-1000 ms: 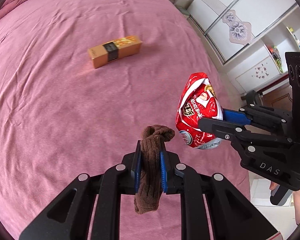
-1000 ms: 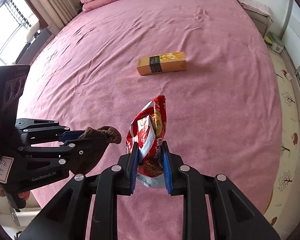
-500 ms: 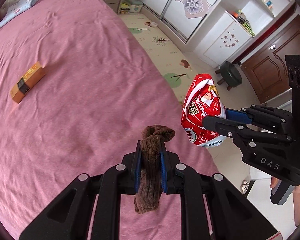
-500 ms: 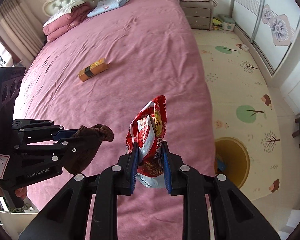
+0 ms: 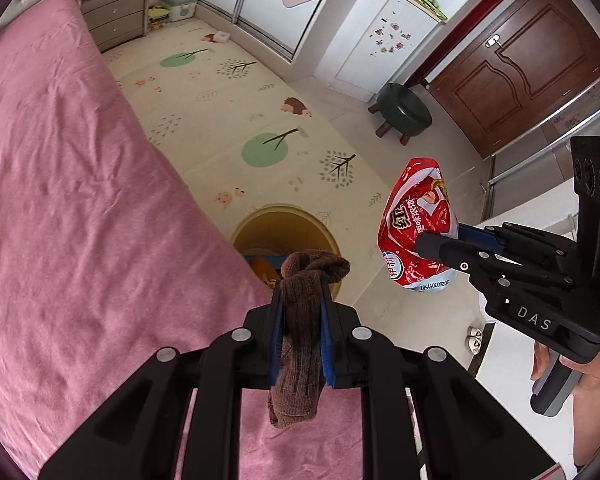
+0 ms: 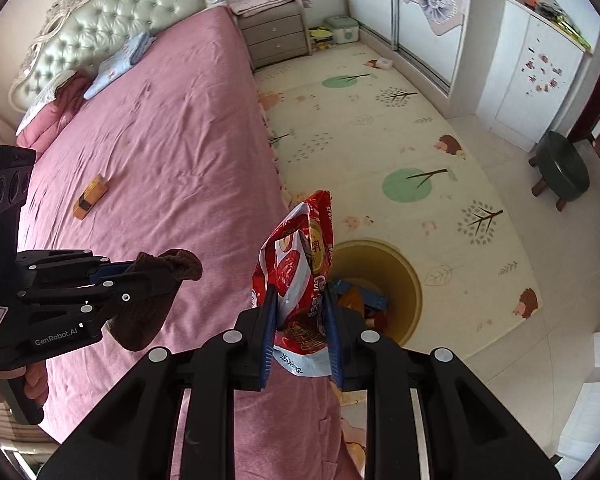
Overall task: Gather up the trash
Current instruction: 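Carry sock and snack bag to the wastebasket and open both tools over it, then turn both tools back toward the orange L'Oreal box on the bed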
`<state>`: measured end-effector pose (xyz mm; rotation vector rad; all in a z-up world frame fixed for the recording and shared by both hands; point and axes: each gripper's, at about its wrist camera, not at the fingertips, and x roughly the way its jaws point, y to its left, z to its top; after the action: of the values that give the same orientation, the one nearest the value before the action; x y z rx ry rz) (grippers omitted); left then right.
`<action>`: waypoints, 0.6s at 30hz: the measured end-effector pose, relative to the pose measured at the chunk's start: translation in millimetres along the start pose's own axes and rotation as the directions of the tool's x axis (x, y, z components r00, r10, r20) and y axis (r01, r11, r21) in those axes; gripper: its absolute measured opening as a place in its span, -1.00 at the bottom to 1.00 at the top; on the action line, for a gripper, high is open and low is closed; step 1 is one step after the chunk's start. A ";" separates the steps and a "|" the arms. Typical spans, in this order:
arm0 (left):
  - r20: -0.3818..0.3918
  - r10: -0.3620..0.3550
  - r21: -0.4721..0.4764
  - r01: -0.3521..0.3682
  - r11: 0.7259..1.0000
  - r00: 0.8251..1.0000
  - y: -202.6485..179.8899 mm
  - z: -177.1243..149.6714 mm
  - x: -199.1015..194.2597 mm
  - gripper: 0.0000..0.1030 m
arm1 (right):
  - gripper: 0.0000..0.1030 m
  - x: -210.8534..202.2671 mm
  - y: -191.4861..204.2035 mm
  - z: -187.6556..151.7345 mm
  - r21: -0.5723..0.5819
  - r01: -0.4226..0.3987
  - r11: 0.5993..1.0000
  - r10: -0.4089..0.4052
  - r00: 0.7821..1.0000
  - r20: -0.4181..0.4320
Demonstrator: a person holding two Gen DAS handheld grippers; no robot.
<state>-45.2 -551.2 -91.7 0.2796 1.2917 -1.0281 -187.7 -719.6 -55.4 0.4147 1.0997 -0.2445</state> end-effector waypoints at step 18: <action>-0.058 -0.072 -0.036 0.070 0.997 0.996 -38.3 46.1 65.2 0.57 | -0.04 -2.7 -79.8 2.5 0.155 0.041 0.987 -0.046 0.999 0.028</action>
<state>-48.6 -634.6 -121.0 0.2407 1.3801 -1.0638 -218.2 -792.4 -68.2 0.5237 1.0636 -0.3748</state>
